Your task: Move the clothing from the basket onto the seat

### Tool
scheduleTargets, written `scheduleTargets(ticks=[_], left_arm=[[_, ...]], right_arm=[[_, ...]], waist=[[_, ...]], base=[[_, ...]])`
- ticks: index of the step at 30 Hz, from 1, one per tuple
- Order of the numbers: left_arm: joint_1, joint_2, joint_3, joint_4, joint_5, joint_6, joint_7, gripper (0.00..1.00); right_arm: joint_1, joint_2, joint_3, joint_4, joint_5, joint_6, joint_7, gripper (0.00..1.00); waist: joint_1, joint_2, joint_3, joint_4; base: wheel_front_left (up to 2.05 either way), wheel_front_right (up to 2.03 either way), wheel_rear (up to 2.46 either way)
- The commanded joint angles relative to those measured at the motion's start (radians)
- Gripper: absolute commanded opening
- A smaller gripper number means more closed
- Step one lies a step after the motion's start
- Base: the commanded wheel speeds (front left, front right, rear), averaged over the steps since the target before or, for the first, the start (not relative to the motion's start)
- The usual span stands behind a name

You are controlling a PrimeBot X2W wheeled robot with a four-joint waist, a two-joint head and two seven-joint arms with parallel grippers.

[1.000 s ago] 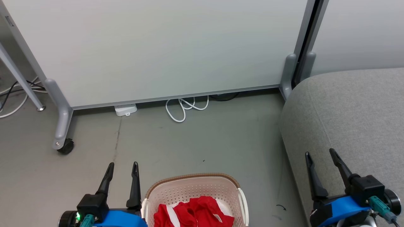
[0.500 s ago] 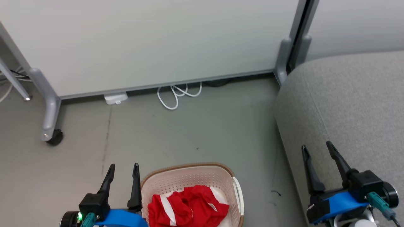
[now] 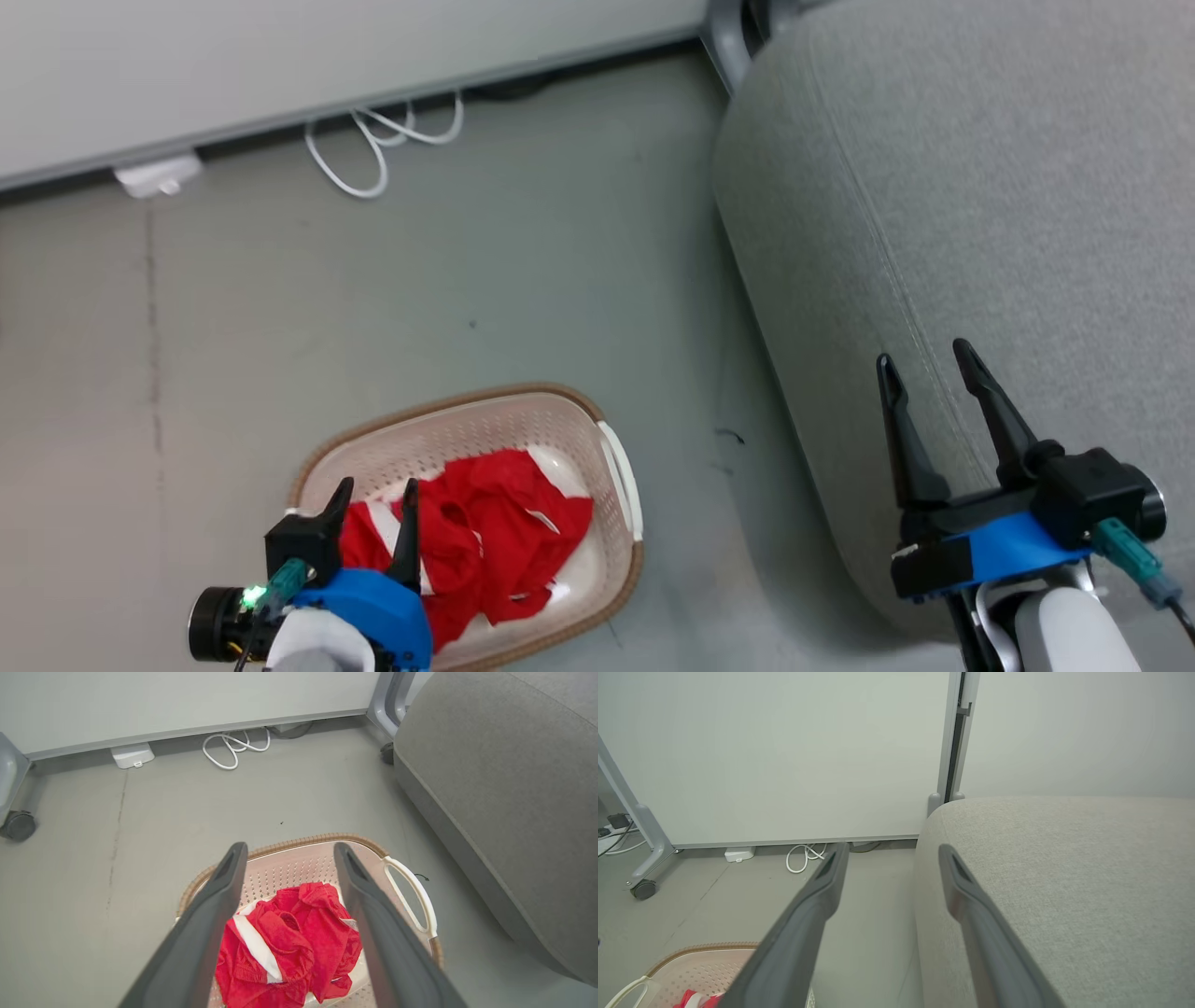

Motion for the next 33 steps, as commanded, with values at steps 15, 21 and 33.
scheduleTargets(ticks=[15,21,33], left_arm=[[-0.264,0.041,-0.038,0.322,0.026,-0.004,0.072,1.0],[-0.332,0.057,-0.055,0.41,0.038,0.017,0.088,1.0],[-0.446,0.108,-0.098,0.581,0.052,-0.027,0.055,1.0]], right_arm=[[-0.1,-0.002,0.03,0.0,0.085,0.0,-0.049,1.0],[-0.123,-0.002,0.038,-0.023,0.105,0.0,-0.051,1.0],[-0.147,-0.002,0.06,-0.051,0.143,0.0,-0.051,1.0]], waist=[[0.0,0.0,0.349,-0.15],[0.0,0.0,0.428,-0.156],[0.0,0.0,0.524,-0.179]], base=[[0.0,0.0,0.0],[0.0,0.0,0.0],[0.0,0.0,0.0]])
